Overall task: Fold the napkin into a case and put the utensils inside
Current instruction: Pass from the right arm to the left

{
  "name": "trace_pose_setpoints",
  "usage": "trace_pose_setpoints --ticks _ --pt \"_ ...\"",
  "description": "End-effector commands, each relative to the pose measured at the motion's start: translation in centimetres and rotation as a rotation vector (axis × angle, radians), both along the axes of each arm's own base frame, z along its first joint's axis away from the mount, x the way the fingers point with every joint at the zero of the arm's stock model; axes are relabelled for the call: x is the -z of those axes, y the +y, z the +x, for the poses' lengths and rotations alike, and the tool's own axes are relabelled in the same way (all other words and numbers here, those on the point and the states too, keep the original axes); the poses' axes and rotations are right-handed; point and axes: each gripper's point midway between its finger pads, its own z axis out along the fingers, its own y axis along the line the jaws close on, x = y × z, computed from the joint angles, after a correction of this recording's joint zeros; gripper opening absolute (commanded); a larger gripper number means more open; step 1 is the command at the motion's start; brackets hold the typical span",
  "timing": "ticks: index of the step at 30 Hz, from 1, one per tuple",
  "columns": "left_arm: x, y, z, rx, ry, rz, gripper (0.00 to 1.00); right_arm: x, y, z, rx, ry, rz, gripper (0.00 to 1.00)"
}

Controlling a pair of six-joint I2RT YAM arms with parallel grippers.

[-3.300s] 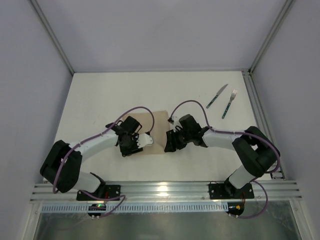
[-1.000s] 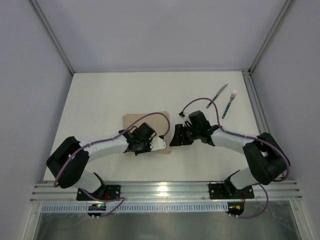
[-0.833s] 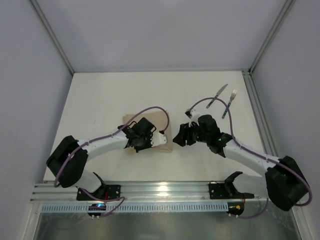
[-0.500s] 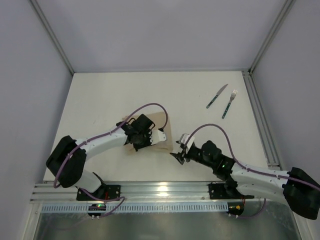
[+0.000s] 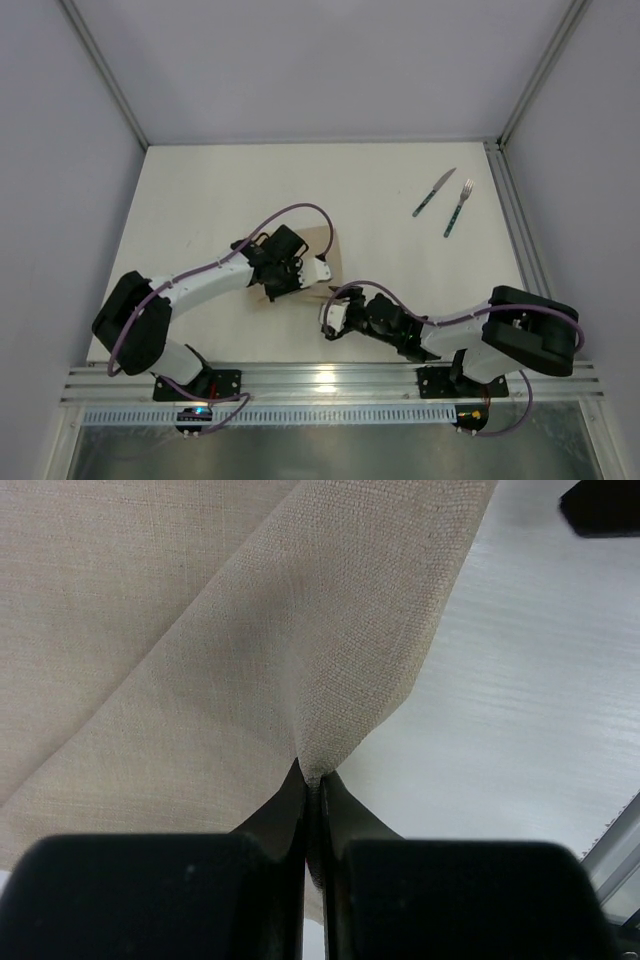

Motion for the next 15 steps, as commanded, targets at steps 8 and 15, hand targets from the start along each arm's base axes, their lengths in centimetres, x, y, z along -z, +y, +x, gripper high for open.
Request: trace_pose_setpoints --ticks 8,15 --pt "-1.5 -0.7 0.1 0.015 0.009 -0.043 0.0 1.3 1.2 1.7 0.054 -0.103 -0.089 0.7" --pt "-1.2 -0.7 -0.4 0.025 0.044 -0.052 0.0 2.8 0.8 3.4 0.143 -0.129 -0.142 0.45"
